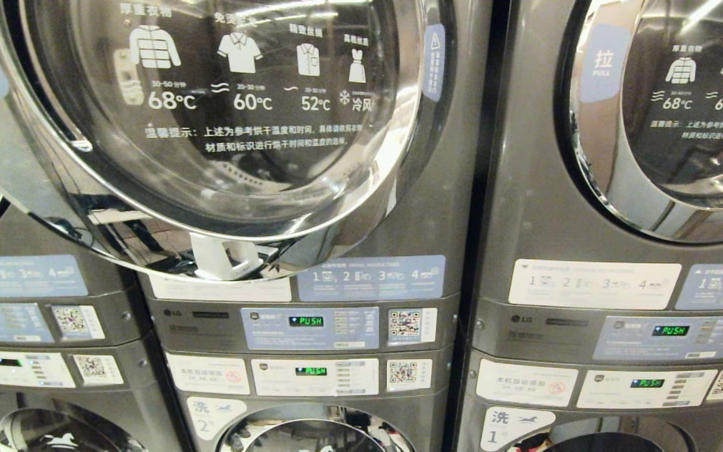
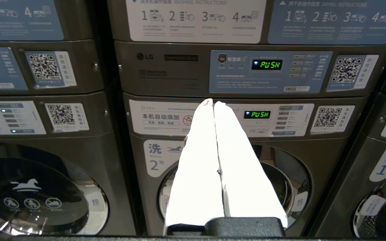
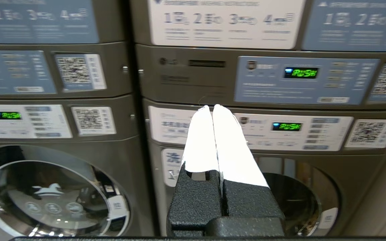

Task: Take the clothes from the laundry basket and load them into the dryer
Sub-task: Close the dryer

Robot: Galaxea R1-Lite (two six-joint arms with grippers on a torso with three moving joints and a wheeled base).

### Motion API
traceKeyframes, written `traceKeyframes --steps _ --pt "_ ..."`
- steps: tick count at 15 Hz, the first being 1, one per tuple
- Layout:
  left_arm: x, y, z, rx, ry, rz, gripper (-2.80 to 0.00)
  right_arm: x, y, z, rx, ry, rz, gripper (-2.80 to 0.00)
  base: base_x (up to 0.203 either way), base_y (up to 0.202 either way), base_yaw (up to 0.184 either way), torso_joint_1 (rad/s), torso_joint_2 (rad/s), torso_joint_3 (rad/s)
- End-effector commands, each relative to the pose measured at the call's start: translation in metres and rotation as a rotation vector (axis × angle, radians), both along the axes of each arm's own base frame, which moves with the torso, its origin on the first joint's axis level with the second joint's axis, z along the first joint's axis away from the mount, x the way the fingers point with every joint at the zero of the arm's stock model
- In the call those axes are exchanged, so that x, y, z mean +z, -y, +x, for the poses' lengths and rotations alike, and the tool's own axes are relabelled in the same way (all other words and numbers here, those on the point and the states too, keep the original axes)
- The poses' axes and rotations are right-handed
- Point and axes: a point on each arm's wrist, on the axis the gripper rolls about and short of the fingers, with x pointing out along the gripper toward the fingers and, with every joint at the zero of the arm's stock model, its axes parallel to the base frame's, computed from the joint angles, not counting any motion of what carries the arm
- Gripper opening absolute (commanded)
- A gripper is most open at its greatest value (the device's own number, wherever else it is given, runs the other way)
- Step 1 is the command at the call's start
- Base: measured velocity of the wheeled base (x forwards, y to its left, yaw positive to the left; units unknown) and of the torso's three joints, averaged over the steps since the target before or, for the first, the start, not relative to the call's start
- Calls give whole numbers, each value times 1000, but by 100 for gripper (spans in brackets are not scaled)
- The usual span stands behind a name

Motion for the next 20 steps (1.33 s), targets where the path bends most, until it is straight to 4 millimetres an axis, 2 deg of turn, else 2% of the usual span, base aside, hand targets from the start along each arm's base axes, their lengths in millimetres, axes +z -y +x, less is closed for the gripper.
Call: traceKeyframes --steps 1,6,7,8,10,11,13,15,17,18,20 --pt "0 0 0 0 1 0 -280 0 0 0 -1 1 0 -280 0 192 0 -1 3 2" --pt "0 0 0 -5 2 19 -280 0 0 0 -1 1 -1 -280 0 75 1 0 2 2" --pt "3 1 -1 -28 17 87 -280 0 0 0 0 2 -1 -280 0 0 0 0 0 0" --pt "15 2 -5 -85 60 111 -280 0 0 0 -1 2 2 -280 0 0 0 0 0 0" --pt "65 6 -18 -263 185 142 -280 0 0 0 0 1 0 -280 0 0 0 0 0 0" --pt "92 7 -17 -318 199 150 -280 0 0 0 -1 1 0 -280 0 0 0 0 0 0" --pt "148 8 -3 -381 204 154 -280 0 0 0 -1 1 0 -280 0 0 0 0 0 0" --pt "210 9 22 -415 232 153 -280 0 0 0 -2 1 0 -280 0 0 0 0 0 0" --pt "258 10 51 -432 262 136 -280 0 0 0 -1 1 0 -280 0 0 0 0 0 0" --pt "277 10 68 -440 269 126 -280 0 0 0 1 1 0 -280 0 0 0 0 0 0" --pt "298 11 89 -448 283 114 -280 0 0 0 -1 1 0 -280 0 0 0 0 0 0"
